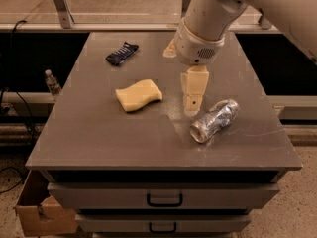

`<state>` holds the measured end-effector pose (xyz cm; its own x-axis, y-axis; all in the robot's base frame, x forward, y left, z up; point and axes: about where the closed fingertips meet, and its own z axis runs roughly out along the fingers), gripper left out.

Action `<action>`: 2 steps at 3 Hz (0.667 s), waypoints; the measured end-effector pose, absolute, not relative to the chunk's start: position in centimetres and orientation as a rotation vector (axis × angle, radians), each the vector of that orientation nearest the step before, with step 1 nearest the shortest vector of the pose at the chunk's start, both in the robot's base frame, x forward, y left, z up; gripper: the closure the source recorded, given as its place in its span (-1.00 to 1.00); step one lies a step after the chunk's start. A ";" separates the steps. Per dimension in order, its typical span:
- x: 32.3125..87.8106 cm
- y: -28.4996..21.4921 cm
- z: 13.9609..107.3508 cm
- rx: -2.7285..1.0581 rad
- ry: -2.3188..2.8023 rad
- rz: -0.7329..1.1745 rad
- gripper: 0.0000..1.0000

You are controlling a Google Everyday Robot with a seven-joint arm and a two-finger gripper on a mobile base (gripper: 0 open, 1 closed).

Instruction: Pick sponge

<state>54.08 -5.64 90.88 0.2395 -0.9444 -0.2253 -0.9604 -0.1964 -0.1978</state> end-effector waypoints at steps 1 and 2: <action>56.4 -0.9 88.8 -2.342 1.630 0.127 -1.00; 58.0 2.4 87.4 -2.407 1.535 0.158 -1.00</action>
Offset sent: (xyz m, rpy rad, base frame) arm 0.0560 0.1173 -0.0484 0.0113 0.0390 0.3114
